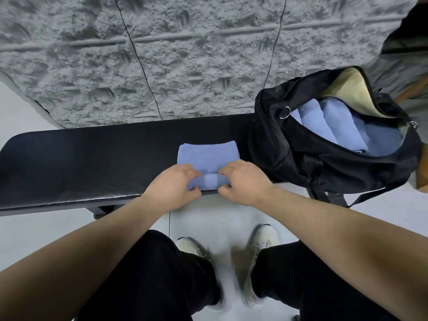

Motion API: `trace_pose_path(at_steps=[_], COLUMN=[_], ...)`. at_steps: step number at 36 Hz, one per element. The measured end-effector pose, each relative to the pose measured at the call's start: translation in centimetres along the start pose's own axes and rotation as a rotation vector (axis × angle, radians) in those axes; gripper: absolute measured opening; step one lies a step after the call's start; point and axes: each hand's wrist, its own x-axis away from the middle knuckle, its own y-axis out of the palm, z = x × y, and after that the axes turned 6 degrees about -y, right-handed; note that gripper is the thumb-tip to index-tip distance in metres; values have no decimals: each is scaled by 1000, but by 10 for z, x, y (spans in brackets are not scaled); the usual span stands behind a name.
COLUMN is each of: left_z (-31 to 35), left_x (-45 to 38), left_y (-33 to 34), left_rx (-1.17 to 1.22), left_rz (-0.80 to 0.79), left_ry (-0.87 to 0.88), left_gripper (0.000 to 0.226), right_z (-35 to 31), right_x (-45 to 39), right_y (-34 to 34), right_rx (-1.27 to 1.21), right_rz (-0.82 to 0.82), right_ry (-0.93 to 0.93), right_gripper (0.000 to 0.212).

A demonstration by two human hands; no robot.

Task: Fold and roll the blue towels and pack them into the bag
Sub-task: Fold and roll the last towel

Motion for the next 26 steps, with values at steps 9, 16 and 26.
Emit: trace_pose_path(at_steps=[9,16,26], left_z=[3,5,-6], left_x=[-5,-11,-7], left_y=[4,6,9], left_rx=[98,157,-18], left_rz=[-55,-83,124], left_ry=[-142,-202,-21], left_gripper=[19,30,42], right_z=[-1,6,12], right_x=[-4,3,-6], right_y=[4,6,5], right_rx=[-34,17,-33], right_rz=[62,176,42], right_ry=[54,-153,-125], right_gripper=[23,35,40])
